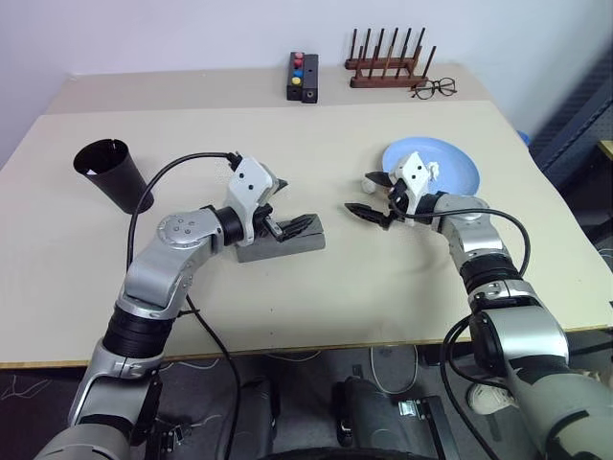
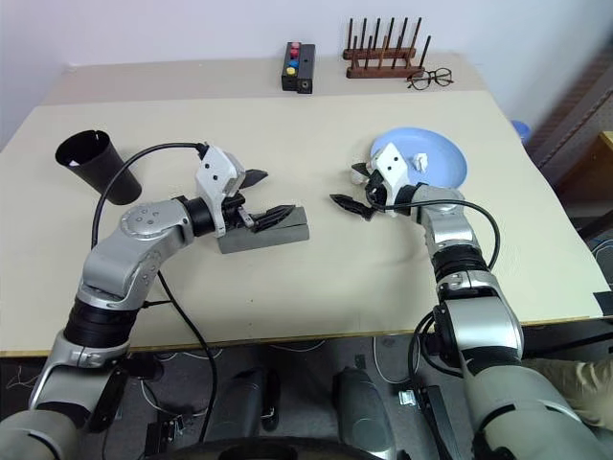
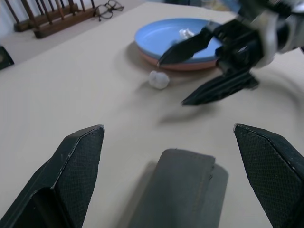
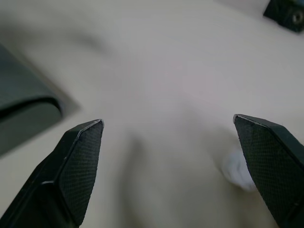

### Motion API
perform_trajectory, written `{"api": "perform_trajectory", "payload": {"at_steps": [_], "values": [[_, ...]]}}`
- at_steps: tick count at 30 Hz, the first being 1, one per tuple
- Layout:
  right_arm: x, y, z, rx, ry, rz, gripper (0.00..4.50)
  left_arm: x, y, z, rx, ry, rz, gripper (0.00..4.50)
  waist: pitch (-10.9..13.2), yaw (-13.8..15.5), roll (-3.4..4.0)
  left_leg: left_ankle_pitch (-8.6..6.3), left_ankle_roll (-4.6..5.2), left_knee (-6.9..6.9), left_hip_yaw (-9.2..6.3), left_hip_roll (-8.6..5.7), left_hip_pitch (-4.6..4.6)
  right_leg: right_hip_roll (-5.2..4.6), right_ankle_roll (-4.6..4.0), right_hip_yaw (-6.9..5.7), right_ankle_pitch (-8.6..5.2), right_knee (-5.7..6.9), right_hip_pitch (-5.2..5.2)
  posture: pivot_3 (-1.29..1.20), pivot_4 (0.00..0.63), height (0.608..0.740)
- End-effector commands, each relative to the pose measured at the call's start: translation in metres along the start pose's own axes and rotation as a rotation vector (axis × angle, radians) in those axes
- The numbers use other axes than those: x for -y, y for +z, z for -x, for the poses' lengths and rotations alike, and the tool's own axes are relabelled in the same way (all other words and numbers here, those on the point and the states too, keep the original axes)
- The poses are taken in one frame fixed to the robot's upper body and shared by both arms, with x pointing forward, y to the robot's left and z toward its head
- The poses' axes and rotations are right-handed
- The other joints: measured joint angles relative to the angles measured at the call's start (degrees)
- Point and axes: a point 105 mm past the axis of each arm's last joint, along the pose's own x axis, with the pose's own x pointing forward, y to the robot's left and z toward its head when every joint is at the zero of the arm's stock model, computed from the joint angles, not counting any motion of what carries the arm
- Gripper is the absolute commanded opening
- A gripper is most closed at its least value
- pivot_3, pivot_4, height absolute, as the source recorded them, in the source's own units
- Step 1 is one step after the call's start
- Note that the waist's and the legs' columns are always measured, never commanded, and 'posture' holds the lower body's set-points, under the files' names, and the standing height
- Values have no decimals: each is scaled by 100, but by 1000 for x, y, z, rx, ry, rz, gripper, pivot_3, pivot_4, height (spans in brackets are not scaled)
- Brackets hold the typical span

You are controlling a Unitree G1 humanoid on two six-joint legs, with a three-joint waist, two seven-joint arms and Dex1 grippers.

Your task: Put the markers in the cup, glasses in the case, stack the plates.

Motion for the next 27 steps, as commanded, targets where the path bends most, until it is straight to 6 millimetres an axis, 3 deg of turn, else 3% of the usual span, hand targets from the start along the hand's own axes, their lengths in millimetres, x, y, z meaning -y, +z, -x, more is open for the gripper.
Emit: {"api": "perform_trajectory", "payload": {"at_steps": [1,14,27], "values": [[9,13,-6,16,-53,43,4466,-2,11,10,32,25,-19,4500,0,-5,0,0,0,-1,0,0,0,1,0,0,0,0,0,0,150,740],[13,17,-20,-10,-115,45,4466,4,15,20,34,54,-9,4500,0,-3,0,0,0,-1,1,0,0,-2,0,3,0,0,-1,0,150,740],[25,11,-17,-63,-200,62,4466,4,19,23,38,71,-8,4500,0,-9,0,0,-1,-1,1,1,0,-1,0,4,0,0,-2,0,150,740]]}}
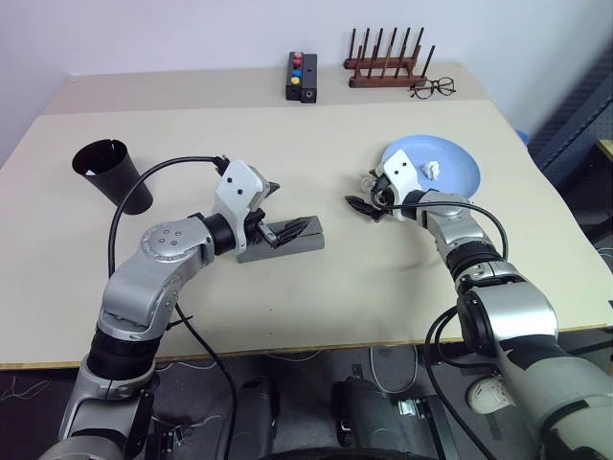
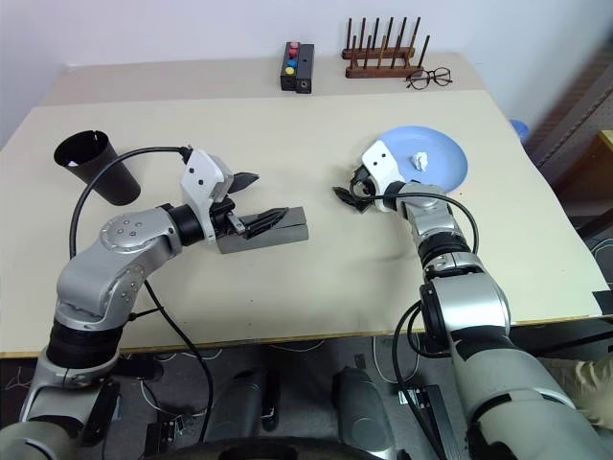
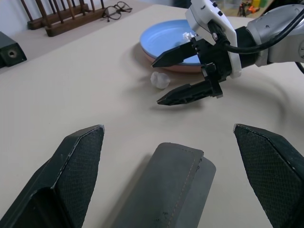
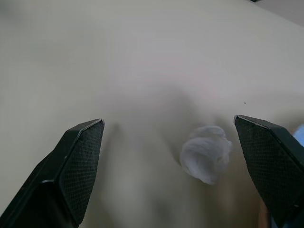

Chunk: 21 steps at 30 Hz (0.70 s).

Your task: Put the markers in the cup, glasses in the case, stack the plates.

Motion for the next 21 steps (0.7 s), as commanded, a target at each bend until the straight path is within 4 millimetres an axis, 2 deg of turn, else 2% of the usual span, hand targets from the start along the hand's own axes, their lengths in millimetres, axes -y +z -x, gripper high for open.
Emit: {"api": "perform_trajectory", "payload": {"at_steps": [1,6,9,12,15,16,21], "values": [[11,18,-1,26,-38,40,4466,1,13,7,36,10,-42,4500,0,0,0,0,0,0,0,0,0,0,0,0,0,0,0,0,150,740],[12,15,0,11,-46,51,4466,2,14,7,36,6,-49,4500,0,7,0,0,0,0,0,-1,0,0,0,0,0,0,0,0,150,740],[13,14,1,8,-48,52,3640,2,14,7,38,7,-49,4500,0,4,0,0,0,0,0,-1,0,0,0,0,0,0,1,0,150,740],[13,14,1,3,-48,52,2176,2,14,7,41,6,-49,4500,0,-2,0,0,0,0,0,-1,0,0,0,0,0,0,0,0,150,740],[14,14,2,0,-49,58,496,2,14,7,44,8,-48,4500,0,-3,0,0,0,0,0,0,0,0,0,0,0,0,0,0,150,740],[15,14,2,0,-50,60,81,2,14,7,45,9,-47,4500,0,-3,0,0,0,0,0,0,0,0,0,0,0,0,0,0,150,740],[16,16,3,-1,-54,75,81,2,12,7,45,9,-42,4500,0,0,0,0,0,0,0,-1,0,0,0,0,0,0,0,0,150,740]]}}
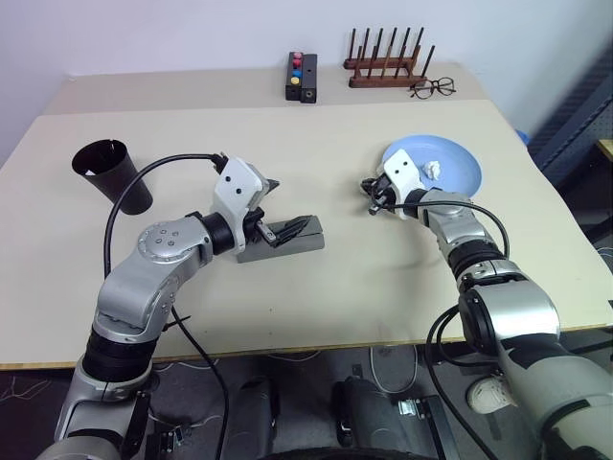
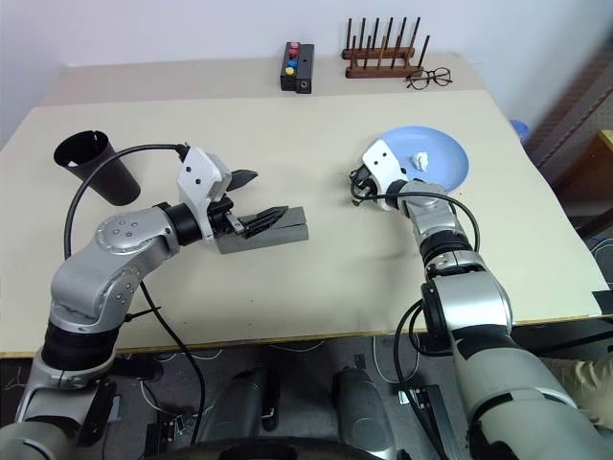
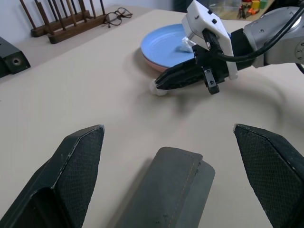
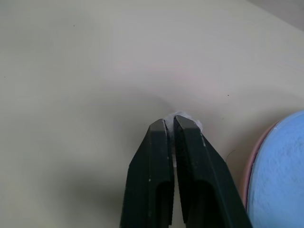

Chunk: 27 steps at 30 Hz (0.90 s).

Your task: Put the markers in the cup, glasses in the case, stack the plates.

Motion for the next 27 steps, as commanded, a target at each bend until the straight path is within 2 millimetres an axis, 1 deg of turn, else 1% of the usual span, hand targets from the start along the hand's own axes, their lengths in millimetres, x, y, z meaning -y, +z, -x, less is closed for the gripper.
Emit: {"api": "perform_trajectory", "payload": {"at_steps": [1,5,11,19,22,25,27], "values": [[11,17,2,32,-25,41,81,1,8,3,36,8,-21,4500,0,-1,0,0,0,0,0,0,0,0,0,0,0,0,0,0,150,740],[13,21,2,46,-30,56,81,0,6,4,37,10,-16,4500,0,0,0,0,0,0,0,1,0,0,0,0,0,0,0,0,150,740],[21,40,6,109,-46,85,81,-1,4,3,35,10,-10,4500,0,-2,0,0,0,0,0,0,0,0,0,0,0,0,-1,0,150,740],[27,52,10,142,-58,105,81,-2,4,2,37,3,-11,4500,0,-1,0,0,0,-1,0,0,0,0,0,1,0,0,-1,0,150,740],[27,52,10,144,-56,107,81,-1,4,1,38,0,-12,4500,0,-2,0,0,0,-1,0,0,0,0,0,1,0,0,-1,0,150,740],[19,45,9,118,6,98,81,-1,5,0,40,-2,-14,4500,0,-2,0,0,0,-1,0,0,0,0,0,1,0,0,-1,0,150,740],[16,42,8,111,18,98,583,-1,5,1,40,-2,-15,4500,0,-2,0,0,0,-1,0,0,0,0,0,1,0,0,-1,0,150,740]]}}
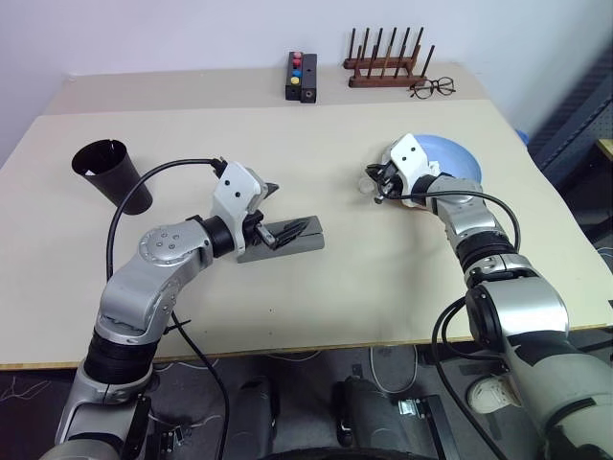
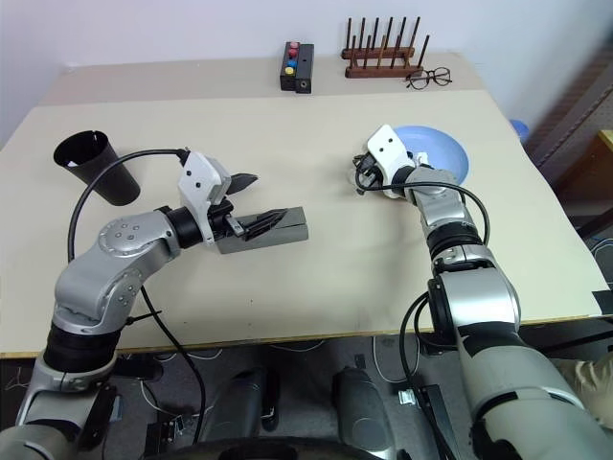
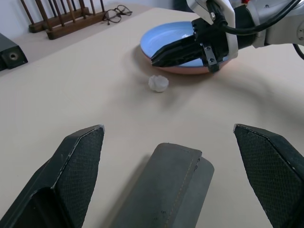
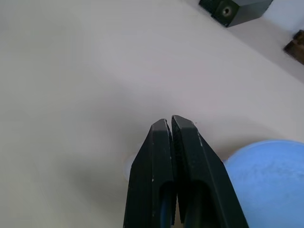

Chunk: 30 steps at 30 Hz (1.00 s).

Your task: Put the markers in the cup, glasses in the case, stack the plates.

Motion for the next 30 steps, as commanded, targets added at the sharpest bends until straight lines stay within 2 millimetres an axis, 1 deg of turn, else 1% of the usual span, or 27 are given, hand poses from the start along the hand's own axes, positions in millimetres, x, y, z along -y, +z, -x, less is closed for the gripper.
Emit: {"api": "perform_trajectory", "payload": {"at_steps": [1,2,8,9,11,17,21,23,26,30], "values": [[5,20,0,57,0,30,848,0,12,1,41,0,-35,4500,0,0,0,0,0,0,0,0,0,0,0,0,0,0,0,0,150,740],[4,18,0,52,2,34,1295,0,12,1,41,1,-35,4500,0,0,0,0,0,0,0,0,0,0,0,0,0,0,0,0,150,740],[-1,14,-2,36,23,26,4372,0,13,2,43,6,-35,4500,0,1,0,0,0,0,0,0,0,0,0,0,0,0,0,0,150,740],[0,14,-3,36,8,31,4447,0,13,2,43,7,-35,4500,0,0,0,0,0,0,0,1,0,0,0,0,0,0,0,0,150,740],[1,14,-3,36,-10,35,4447,0,13,2,43,9,-35,4500,0,0,0,0,0,0,0,1,0,0,0,0,0,0,0,0,150,740],[-4,10,-5,21,15,21,4447,0,13,3,42,13,-35,4500,0,0,0,0,0,0,0,0,0,0,0,0,0,0,0,0,150,740],[-15,-3,-7,-36,78,11,4447,0,13,3,44,15,-36,4500,0,0,0,0,0,0,0,1,0,0,0,0,0,0,0,0,150,740],[-21,-12,-6,-82,112,15,4447,0,14,3,46,15,-37,4500,0,4,0,0,0,-1,0,1,0,0,0,0,0,0,0,0,150,740],[-21,-21,-5,-124,107,5,4447,-1,15,3,49,16,-38,4500,0,3,0,0,0,-1,0,0,0,-2,0,0,0,0,0,0,150,740],[-16,-22,-4,-137,77,0,4447,-1,16,4,53,19,-40,4500,0,4,-1,0,0,0,0,0,1,-1,0,0,0,0,1,0,150,740]]}}
